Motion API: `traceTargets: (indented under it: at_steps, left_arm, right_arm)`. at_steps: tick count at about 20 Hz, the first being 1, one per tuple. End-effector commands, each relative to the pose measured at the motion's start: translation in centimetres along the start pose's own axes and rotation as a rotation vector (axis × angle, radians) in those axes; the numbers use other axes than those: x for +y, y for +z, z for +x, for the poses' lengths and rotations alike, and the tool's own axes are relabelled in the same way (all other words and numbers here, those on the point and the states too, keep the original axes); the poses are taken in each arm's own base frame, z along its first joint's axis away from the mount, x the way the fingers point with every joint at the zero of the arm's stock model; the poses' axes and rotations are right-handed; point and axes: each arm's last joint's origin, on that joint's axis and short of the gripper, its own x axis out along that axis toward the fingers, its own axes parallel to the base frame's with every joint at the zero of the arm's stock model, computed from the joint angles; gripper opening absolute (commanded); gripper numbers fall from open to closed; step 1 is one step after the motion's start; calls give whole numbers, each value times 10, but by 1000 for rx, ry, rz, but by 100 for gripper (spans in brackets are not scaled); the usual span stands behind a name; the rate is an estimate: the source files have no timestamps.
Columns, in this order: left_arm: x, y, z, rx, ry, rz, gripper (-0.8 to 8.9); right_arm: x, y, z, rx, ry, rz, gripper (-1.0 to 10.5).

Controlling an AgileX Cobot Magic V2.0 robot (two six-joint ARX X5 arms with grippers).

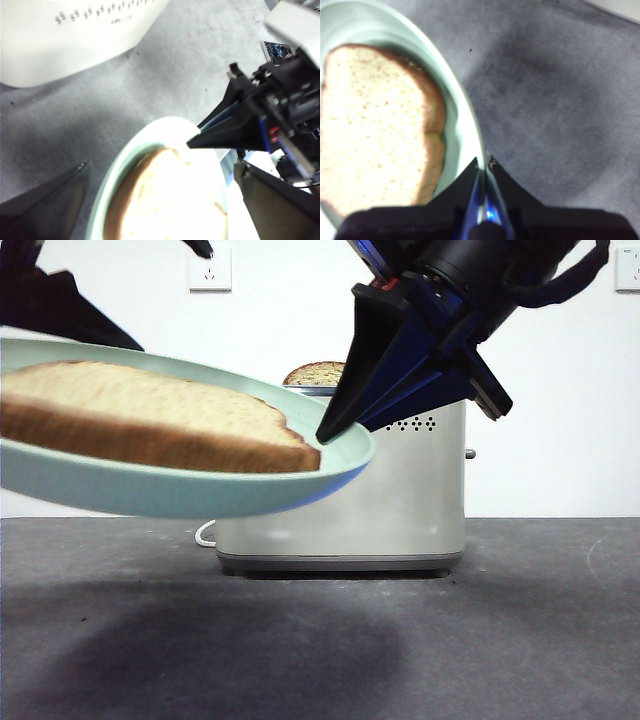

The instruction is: Take the bread from the toaster,put the bread on the plate,put the plate on the table

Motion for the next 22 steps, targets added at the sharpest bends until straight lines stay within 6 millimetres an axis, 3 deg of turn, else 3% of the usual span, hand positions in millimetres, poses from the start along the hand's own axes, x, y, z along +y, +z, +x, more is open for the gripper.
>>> traceTargets:
  at_steps: [1, 6, 7, 10, 13, 16, 22]
  left_arm:
    - [-7, 7, -9, -27, -4, 53, 474]
    - [-34, 25, -48, -120, -18, 120, 444]
    - [-40, 28, -57, -134, -19, 131, 373]
    - [-60, 29, -88, -175, -17, 235, 0]
    - [-70, 22, -109, -222, 44, 303, -8]
    - [-71, 8, -127, -275, 309, 337, -8]
    - [-80, -13, -158, -392, 486, 361, -8]
  right_arm:
    - [1, 1, -1, -11, 12, 3, -17]
    - [0, 1, -15, -45, -4, 29, -17]
    - [-2, 1, -21, -54, -12, 37, -17]
    - [-12, -2, -45, -90, -101, 89, -17]
    - [-29, -8, -65, -92, -190, 158, -17]
    - [-50, -15, -75, -50, -264, 229, -17]
    - [-86, -18, -72, 7, -385, 311, -17]
